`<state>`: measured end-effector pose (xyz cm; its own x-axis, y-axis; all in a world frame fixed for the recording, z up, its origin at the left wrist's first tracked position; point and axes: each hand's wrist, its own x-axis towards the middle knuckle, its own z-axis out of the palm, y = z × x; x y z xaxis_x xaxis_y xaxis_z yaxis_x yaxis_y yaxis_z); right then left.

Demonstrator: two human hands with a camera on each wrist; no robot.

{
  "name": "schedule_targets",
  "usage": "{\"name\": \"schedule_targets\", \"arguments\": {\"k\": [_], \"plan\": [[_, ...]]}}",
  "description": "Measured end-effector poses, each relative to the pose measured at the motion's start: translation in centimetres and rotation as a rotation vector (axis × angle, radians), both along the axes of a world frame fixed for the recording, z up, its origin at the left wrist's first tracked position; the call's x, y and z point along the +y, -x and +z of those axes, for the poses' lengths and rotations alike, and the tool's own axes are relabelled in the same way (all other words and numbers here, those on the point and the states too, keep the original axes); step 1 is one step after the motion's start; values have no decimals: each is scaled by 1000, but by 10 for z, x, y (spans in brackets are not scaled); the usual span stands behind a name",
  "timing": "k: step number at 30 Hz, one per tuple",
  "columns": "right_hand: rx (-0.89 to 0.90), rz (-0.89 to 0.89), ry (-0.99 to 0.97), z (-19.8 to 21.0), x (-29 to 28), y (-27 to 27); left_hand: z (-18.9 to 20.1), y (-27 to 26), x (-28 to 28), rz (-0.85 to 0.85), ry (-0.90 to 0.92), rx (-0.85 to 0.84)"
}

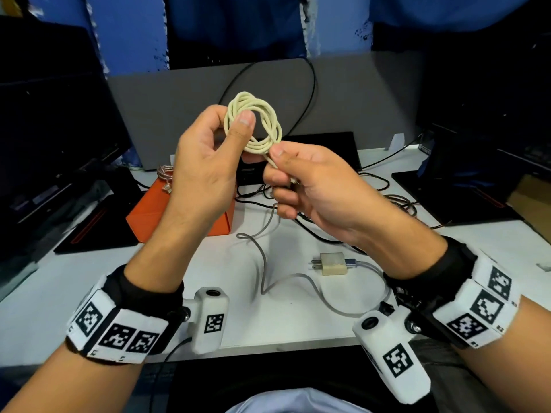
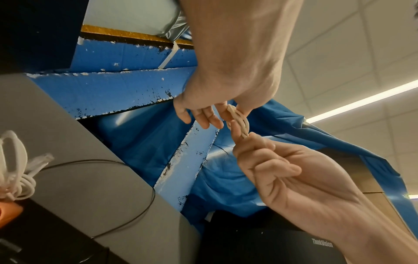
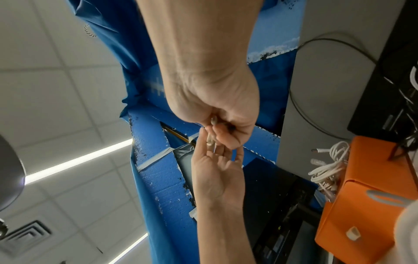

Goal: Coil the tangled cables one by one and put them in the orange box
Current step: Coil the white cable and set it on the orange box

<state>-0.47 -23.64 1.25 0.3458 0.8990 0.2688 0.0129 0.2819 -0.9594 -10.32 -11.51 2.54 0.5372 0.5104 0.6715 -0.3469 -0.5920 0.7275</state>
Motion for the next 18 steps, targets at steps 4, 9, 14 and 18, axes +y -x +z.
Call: {"name": "schedule_targets", "arguments": {"k": [4, 9, 14, 18], "plan": [[-5, 28, 36, 2, -2, 6, -2, -2, -5, -36, 94, -49], [13, 40, 75, -5, 0, 17, -6, -2, -14, -180, 164, -118], [16, 134, 108, -7, -1, 22, -1, 1, -11, -154, 168, -149], [-79, 171, 126, -8, -3, 26, 0, 1, -7, -184, 318, -147]]}}
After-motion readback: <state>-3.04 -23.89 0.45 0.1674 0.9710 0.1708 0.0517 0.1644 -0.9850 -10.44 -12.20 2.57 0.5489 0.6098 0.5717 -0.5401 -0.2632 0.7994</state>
